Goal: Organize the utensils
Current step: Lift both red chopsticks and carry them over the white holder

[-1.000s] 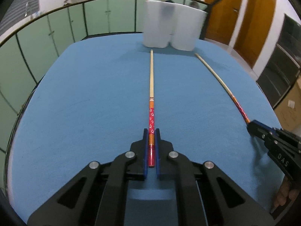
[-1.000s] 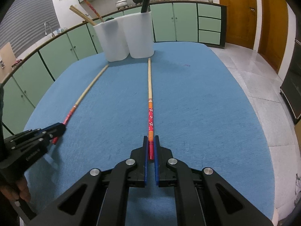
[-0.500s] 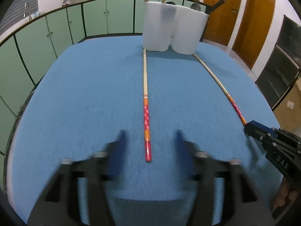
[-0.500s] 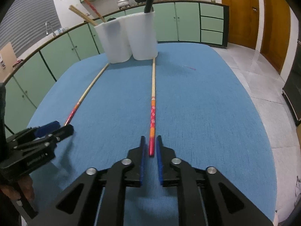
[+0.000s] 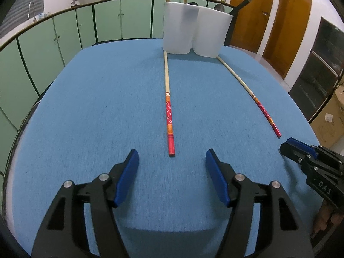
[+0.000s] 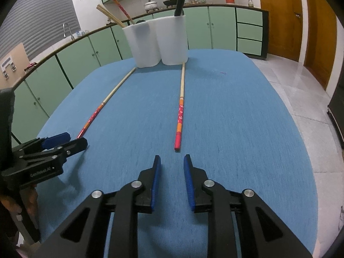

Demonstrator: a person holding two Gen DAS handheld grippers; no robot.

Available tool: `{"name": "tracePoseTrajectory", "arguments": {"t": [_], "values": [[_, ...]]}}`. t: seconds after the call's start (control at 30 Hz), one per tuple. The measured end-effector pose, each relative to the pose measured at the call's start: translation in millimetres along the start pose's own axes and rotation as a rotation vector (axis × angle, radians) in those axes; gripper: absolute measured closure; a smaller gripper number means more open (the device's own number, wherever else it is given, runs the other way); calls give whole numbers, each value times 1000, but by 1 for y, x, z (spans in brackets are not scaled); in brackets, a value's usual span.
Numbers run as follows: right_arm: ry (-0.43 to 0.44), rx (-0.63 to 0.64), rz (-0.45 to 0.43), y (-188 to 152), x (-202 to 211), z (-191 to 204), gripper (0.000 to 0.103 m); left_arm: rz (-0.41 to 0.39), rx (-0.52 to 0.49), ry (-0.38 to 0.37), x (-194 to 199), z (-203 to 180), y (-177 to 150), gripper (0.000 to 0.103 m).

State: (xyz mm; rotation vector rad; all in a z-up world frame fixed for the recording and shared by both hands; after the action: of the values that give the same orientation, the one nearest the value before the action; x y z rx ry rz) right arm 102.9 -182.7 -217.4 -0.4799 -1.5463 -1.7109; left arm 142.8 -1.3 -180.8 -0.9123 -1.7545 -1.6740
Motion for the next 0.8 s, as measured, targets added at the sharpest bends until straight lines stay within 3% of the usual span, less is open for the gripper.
{"name": "tracePoseTrajectory", "arguments": {"t": [0.27,0.33,0.4,0.5,0.8], "values": [[-16,-19,23,11,-13,0,84,-2,37,-9,-4,5,6,55],[-27,-15,25,12,-14,0,87,-3,41,-6,-4,5,5,65],[-37,-12,25,12,-14,0,97,-3,41,-3,-4,6,5,77],[-37,-11,24,12,-14,0,97,-3,46,-5,-5,6,5,97],[-29,19,-46,18,15,2,97,-69,1,2,24,2,15,98]]}}
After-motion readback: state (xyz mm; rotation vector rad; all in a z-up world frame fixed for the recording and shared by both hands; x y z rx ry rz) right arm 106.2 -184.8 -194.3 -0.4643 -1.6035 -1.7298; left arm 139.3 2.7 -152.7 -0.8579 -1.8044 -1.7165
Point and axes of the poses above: each gripper's, at about its wrist camera, not at the fingertips, and x roughly against the way its jaws point, z to its left, y to its top, the point moved 8 cm from there along -x, roughly the way its jaws point
